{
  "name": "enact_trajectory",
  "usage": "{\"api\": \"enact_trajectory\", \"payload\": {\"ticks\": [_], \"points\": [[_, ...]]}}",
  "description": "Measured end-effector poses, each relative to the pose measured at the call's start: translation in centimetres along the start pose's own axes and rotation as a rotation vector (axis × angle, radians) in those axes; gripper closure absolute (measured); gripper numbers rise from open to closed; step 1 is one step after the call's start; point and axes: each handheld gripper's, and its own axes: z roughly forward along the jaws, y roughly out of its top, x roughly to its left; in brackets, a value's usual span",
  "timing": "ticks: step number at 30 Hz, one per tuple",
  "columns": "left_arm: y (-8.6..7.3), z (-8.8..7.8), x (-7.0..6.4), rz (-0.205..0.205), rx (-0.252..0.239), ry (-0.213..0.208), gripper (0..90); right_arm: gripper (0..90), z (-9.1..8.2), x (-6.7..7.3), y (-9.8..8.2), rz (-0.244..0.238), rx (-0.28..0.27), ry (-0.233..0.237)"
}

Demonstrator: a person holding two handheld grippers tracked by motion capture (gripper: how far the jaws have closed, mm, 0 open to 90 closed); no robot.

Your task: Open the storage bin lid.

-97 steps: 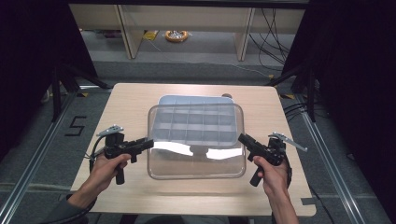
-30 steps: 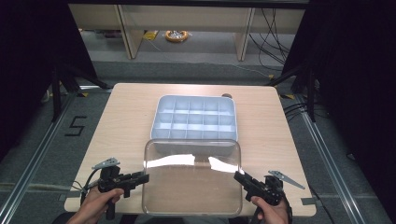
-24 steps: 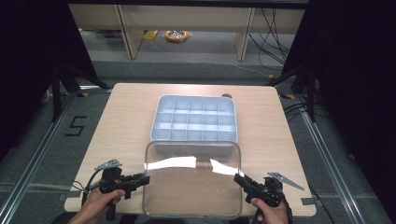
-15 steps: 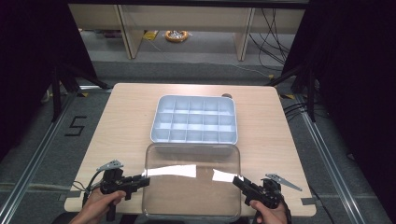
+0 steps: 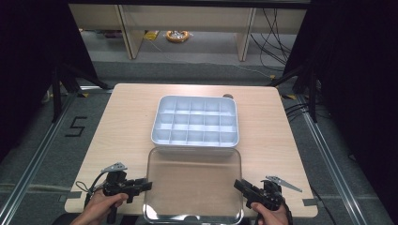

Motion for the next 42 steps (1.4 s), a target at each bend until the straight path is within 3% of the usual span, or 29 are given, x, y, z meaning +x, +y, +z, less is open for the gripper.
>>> {"api": "enact_trajectory", "payload": {"ticks": [1,2,3,4,5,6,9,10,11,12,13,14,15,16,18,19,25,27,32,33,34,35,37,38,42], "points": [[0.0,0.0,0.0,0.001,0.004,-0.001,59.2,62.2,0.1,0.0,0.0,0.001,0.001,-0.011],[0.0,0.1,-0.1,0.002,0.007,-0.002,59.0,61.9,0.2,-0.3,0.0,-0.044,-0.011,-0.028],[0.0,0.1,-0.1,0.004,0.009,-0.002,59.0,61.8,0.1,-0.3,0.0,-0.047,-0.004,-0.028],[-0.1,0.1,-0.1,0.007,0.011,0.000,59.0,61.7,0.1,-0.2,0.0,-0.020,0.005,-0.015],[-0.1,0.1,-0.1,0.006,0.012,-0.001,59.0,61.6,0.2,-0.6,0.0,-0.052,-0.001,-0.019],[-0.1,0.2,-0.1,0.005,0.014,-0.002,59.0,61.6,0.3,-0.5,-0.1,-0.038,0.000,-0.040],[-0.1,0.2,0.0,-0.003,0.020,-0.004,58.8,61.1,0.6,-0.6,-0.2,-0.066,0.005,-0.043],[-0.1,0.2,0.1,-0.004,0.022,-0.006,58.6,61.0,0.4,-0.2,-0.2,-0.015,0.026,-0.044],[-0.1,0.3,0.1,-0.006,0.021,-0.003,58.5,60.9,0.4,-0.2,-0.2,-0.011,0.031,-0.043],[-0.1,0.3,0.1,-0.006,0.023,-0.003,58.4,60.8,0.5,-0.6,-0.2,-0.064,0.016,-0.051],[-0.1,0.3,0.1,-0.005,0.024,-0.003,58.3,60.8,0.3,-0.3,-0.2,-0.025,0.037,-0.038],[-0.1,0.4,0.1,-0.006,0.025,-0.003,58.1,60.7,0.4,-0.3,-0.2,-0.015,0.038,-0.036],[-0.1,0.4,0.1,-0.003,0.030,-0.004,57.9,60.7,0.5,-0.4,-0.3,-0.021,0.036,-0.048],[-0.1,0.5,0.1,-0.004,0.030,-0.002,57.8,60.6,0.6,-0.8,-0.2,-0.061,0.033,-0.047],[0.0,0.6,0.2,0.004,0.037,-0.004,57.3,60.4,0.8,-1.0,-0.3,-0.074,0.034,-0.063],[0.0,0.6,0.2,0.003,0.039,-0.003,57.0,60.3,0.7,-0.8,-0.3,-0.057,0.040,-0.064],[0.0,0.7,0.1,0.007,0.038,0.003,56.5,60.1,0.7,-0.8,-0.3,-0.067,0.042,-0.078],[0.0,0.8,0.1,0.011,0.042,0.005,56.0,60.0,0.6,-0.5,-0.4,-0.015,0.060,-0.067],[0.0,0.9,0.0,0.012,0.045,0.012,55.0,59.5,0.9,-0.8,-0.4,-0.070,0.045,-0.086],[0.0,0.9,0.0,0.013,0.045,0.014,54.9,59.2,0.9,-0.5,-0.5,-0.028,0.054,-0.088],[-0.1,0.9,0.0,0.021,0.046,0.019,54.7,59.1,0.9,-0.8,-0.4,-0.073,0.051,-0.093],[0.0,0.9,0.0,0.026,0.049,0.021,54.3,58.8,0.8,-0.4,-0.5,-0.021,0.062,-0.069],[0.0,1.0,-0.1,0.034,0.056,0.034,53.6,58.3,0.8,-0.4,-0.5,-0.020,0.072,-0.075],[-0.1,1.0,-0.1,0.038,0.059,0.037,53.2,58.1,1.0,-0.8,-0.5,-0.080,0.052,-0.094],[-0.1,1.1,-0.2,0.046,0.060,0.052,52.4,56.9,1.0,-0.7,-0.5,-0.080,0.063,-0.088]]}}
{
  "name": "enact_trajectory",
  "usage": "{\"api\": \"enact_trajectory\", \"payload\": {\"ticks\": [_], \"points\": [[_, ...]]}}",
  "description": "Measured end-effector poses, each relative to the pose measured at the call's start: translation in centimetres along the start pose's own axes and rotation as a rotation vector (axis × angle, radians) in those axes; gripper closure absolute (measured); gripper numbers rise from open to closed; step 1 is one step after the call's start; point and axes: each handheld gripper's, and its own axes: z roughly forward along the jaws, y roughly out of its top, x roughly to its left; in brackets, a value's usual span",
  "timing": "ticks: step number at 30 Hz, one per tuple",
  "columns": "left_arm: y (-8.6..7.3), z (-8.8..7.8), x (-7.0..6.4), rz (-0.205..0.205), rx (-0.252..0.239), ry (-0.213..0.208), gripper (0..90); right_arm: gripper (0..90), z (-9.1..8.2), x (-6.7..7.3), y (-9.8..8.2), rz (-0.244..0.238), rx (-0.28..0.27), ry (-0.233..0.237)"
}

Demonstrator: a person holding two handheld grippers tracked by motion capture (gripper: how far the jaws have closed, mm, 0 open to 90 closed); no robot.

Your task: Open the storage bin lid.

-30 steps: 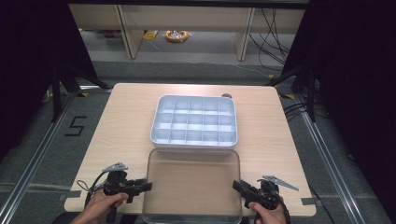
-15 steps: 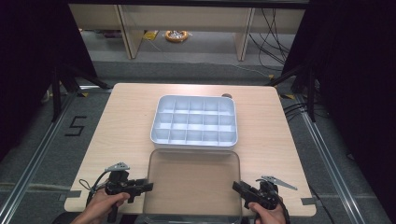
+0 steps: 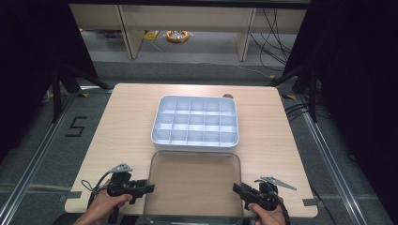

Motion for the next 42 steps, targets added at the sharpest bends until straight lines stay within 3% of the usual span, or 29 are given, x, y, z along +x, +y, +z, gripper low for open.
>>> {"api": "enact_trajectory", "payload": {"ticks": [1,3,4,5,7,8,9,11,12,15,16,17,18,19,20,22,25,26,28,30,31,33,34,36,37,38,39,40,42], "points": [[0.0,0.1,-0.1,0.001,-0.003,0.008,52.2,56.4,0.1,0.2,-0.1,0.018,0.002,-0.009],[-0.1,0.1,-0.1,0.008,0.004,0.013,51.6,55.6,0.1,0.1,0.0,0.002,0.011,-0.017],[-0.1,0.2,-0.1,0.013,0.011,0.018,51.2,55.1,0.0,0.7,-0.1,0.081,0.038,-0.019],[-0.1,0.2,0.0,0.009,0.015,0.013,50.9,54.3,0.4,0.0,0.0,0.002,0.020,-0.023],[-0.1,0.2,-0.1,0.015,0.008,0.020,51.6,54.0,0.4,-0.2,0.0,0.002,0.024,0.000],[-0.1,0.2,-0.1,0.017,0.006,0.021,51.7,53.5,0.3,-0.2,0.0,0.000,0.035,-0.024],[-0.1,0.2,-0.1,0.017,0.005,0.019,51.5,51.9,0.4,0.1,0.0,0.050,0.031,-0.013],[0.0,0.1,-0.1,0.015,-0.006,0.022,50.5,50.0,0.4,0.1,0.0,0.048,0.030,-0.026],[0.1,0.0,0.0,0.036,0.001,0.029,49.7,47.3,0.6,-0.3,0.1,-0.012,0.015,-0.044],[0.1,-0.1,-0.1,0.024,-0.024,0.038,47.0,48.8,0.2,-0.4,0.5,-0.044,-0.015,-0.055],[0.1,-0.2,0.0,0.024,-0.025,0.041,45.5,48.1,0.1,-0.4,0.6,-0.045,-0.026,-0.057],[0.1,-0.2,-0.1,0.022,-0.033,0.042,44.9,47.7,0.0,-0.1,0.5,-0.002,-0.028,-0.068],[0.2,-0.2,-0.1,0.027,-0.036,0.044,44.4,47.1,0.0,-0.6,0.6,-0.054,-0.030,-0.071],[0.2,-0.3,-0.1,0.029,-0.041,0.044,43.6,46.4,0.0,-0.6,0.7,-0.044,-0.031,-0.071],[0.2,-0.3,-0.1,0.029,-0.042,0.044,43.3,45.7,-0.2,-0.2,0.7,0.004,-0.022,-0.065],[0.3,-0.3,-0.1,0.031,-0.059,0.044,42.3,44.2,-0.1,-0.6,0.8,-0.059,-0.044,-0.065],[0.3,-0.4,-0.1,0.022,-0.067,0.032,39.4,42.2,-0.2,-0.4,1.0,-0.075,-0.055,-0.049],[0.4,-0.4,-0.1,0.019,-0.071,0.027,38.5,41.7,-0.2,0.0,1.0,-0.032,-0.062,-0.054],[0.4,-0.4,-0.2,0.027,-0.075,0.011,36.2,40.7,-0.3,0.1,1.1,-0.055,-0.065,-0.062],[0.4,-0.3,-0.3,0.025,-0.076,-0.004,34.5,39.4,-0.5,0.0,1.3,-0.118,-0.086,-0.059],[0.5,-0.4,-0.3,0.029,-0.066,-0.007,33.6,38.7,-0.6,0.4,1.3,-0.084,-0.088,-0.066],[0.5,-0.3,-0.3,0.031,-0.082,-0.007,32.7,37.4,-0.6,0.3,1.5,-0.142,-0.110,-0.076],[0.5,-0.4,-0.3,0.033,-0.084,-0.007,32.0,36.9,-0.9,0.3,1.6,-0.148,-0.106,-0.086],[0.5,-0.4,-0.3,0.039,-0.087,-0.010,30.8,35.3,-1.0,0.7,1.5,-0.092,-0.108,-0.083],[0.6,-0.4,-0.4,0.039,-0.090,-0.013,30.4,34.6,-0.9,0.3,1.6,-0.154,-0.132,-0.091],[0.6,-0.5,-0.3,0.042,-0.091,-0.015,30.0,33.5,-1.0,0.2,1.7,-0.171,-0.128,-0.093],[0.7,-0.6,-0.4,0.047,-0.094,-0.014,29.7,32.4,-1.0,0.7,1.6,-0.115,-0.127,-0.098],[0.7,-0.7,-0.4,0.053,-0.099,-0.015,29.2,32.2,-1.0,0.2,1.7,-0.183,-0.143,-0.105],[0.8,-0.8,-0.4,0.068,-0.096,-0.025,27.5,31.9,-1.2,0.5,1.7,-0.199,-0.138,-0.113]]}}
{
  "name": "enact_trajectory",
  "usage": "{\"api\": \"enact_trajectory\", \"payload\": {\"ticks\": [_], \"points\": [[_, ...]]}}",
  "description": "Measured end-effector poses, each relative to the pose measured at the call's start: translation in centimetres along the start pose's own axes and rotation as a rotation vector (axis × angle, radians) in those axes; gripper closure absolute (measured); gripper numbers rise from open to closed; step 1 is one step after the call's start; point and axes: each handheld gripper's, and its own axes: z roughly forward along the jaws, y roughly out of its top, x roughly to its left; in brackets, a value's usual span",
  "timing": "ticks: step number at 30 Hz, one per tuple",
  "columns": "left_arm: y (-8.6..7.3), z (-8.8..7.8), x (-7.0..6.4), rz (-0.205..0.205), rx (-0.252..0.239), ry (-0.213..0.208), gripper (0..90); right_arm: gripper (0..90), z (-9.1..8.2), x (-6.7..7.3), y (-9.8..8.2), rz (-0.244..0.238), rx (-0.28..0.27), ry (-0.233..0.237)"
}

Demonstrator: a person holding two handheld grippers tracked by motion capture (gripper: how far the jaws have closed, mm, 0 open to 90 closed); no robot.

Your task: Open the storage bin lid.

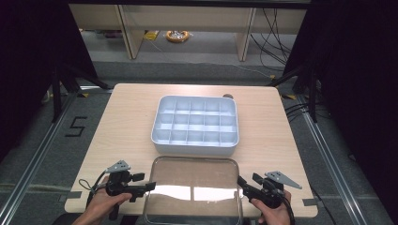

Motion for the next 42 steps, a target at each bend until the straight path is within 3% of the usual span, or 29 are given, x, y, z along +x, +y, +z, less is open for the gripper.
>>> {"api": "enact_trajectory", "payload": {"ticks": [2,4,5,7,11,13,15,17,23,26,27,29,30,31,33,34,35,36,37,39,41,42], "points": [[0.0,-0.1,-0.1,0.015,-0.009,-0.002,26.7,31.6,0.0,0.1,0.0,-0.013,0.004,0.012],[0.1,-0.1,-0.1,0.033,-0.005,-0.004,25.2,31.4,-0.2,0.5,0.0,0.006,0.012,0.008],[0.0,-0.1,-0.2,0.038,-0.015,-0.009,24.9,31.3,-0.2,0.3,0.0,-0.038,0.008,0.000],[0.1,-0.1,-0.3,0.038,-0.019,-0.016,24.0,31.1,0.0,0.4,0.0,-0.063,-0.010,0.019],[0.1,-0.3,-0.4,0.057,-0.035,-0.009,21.8,30.6,-0.4,0.7,0.0,-0.093,0.013,-0.001],[0.1,-0.4,-0.3,0.049,-0.042,-0.019,19.9,30.3,-0.3,0.8,-0.1,-0.077,-0.010,0.010],[0.1,-0.6,-0.3,0.052,-0.046,-0.024,18.4,30.0,-0.7,1.1,-0.2,-0.037,0.012,0.013],[0.0,-0.8,-0.2,0.048,-0.050,-0.032,16.9,28.9,-0.8,0.8,-0.3,-0.075,-0.001,0.006],[-0.3,-1.2,0.0,0.053,-0.060,-0.029,14.6,28.1,-1.7,0.8,-0.9,-0.084,0.009,0.002],[-0.6,-1.4,0.0,0.054,-0.059,-0.030,14.6,27.7,-2.0,0.8,-1.2,-0.066,-0.002,0.009],[-0.7,-1.5,-0.1,0.056,-0.055,-0.029,14.6,27.5,-2.2,1.1,-1.4,-0.025,0.004,0.005],[-0.9,-1.5,-0.2,0.066,-0.051,-0.059,14.6,27.5,-2.4,0.7,-1.6,-0.067,-0.003,0.009],[-1.1,-1.5,-0.2,0.069,-0.059,-0.057,14.6,27.5,-2.6,1.0,-1.7,-0.029,0.003,0.020],[-1.1,-1.5,-0.3,0.078,-0.050,-0.061,14.6,27.5,-2.7,0.9,-1.8,-0.061,0.007,0.010],[-1.3,-1.6,-0.4,0.092,-0.042,-0.052,14.7,27.3,-2.8,1.1,-2.2,-0.041,0.009,0.026],[-1.3,-1.6,-0.4,0.110,-0.040,-0.052,14.7,27.2,-2.9,0.9,-2.3,-0.064,0.015,0.033],[-1.4,-1.7,-0.5,0.114,-0.047,-0.044,14.9,27.3,-3.0,1.1,-2.4,-0.052,0.017,0.039],[-1.5,-1.8,-0.7,0.111,-0.040,-0.042,15.1,27.2,-3.1,1.3,-2.5,-0.050,0.028,0.029],[-1.6,-1.9,-0.8,0.110,-0.051,-0.041,15.2,27.2,-3.4,1.7,-2.7,-0.017,0.044,0.029],[-1.7,-2.2,-0.9,0.102,-0.048,-0.039,15.4,27.2,-3.2,1.4,-2.8,-0.065,0.025,0.052],[-1.9,-2.4,-0.9,0.108,-0.052,-0.038,15.5,27.3,-3.6,1.6,-3.0,-0.058,0.037,0.030],[-2.0,-2.6,-1.0,0.107,-0.050,-0.031,15.5,27.3,-3.7,1.7,-3.2,-0.031,0.028,0.047]]}}
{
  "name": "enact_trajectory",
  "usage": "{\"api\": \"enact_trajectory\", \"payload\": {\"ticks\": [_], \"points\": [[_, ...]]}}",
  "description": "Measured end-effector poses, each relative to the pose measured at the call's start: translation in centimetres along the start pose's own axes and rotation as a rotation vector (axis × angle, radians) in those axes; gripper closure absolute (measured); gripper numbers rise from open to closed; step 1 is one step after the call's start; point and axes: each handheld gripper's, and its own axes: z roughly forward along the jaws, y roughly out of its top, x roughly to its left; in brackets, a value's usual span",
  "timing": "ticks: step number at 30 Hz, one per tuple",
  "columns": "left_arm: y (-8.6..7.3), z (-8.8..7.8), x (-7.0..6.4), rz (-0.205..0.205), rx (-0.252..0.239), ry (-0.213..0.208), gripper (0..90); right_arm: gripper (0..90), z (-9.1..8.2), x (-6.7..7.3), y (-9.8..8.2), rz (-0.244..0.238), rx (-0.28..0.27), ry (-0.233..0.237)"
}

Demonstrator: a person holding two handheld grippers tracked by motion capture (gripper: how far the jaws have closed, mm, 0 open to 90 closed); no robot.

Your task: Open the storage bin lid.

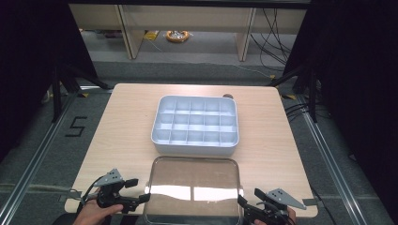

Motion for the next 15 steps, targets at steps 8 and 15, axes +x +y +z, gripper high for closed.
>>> {"api": "enact_trajectory", "payload": {"ticks": [8,15], "points": [[-0.6,-0.6,-1.1,0.019,0.024,0.010,15.9,27.1,-0.5,-0.3,-0.7,-0.034,0.050,-0.009],[-0.5,-0.7,-1.3,0.019,0.017,0.001,16.4,26.7,-0.5,0.1,-0.8,-0.024,0.063,0.002]]}}
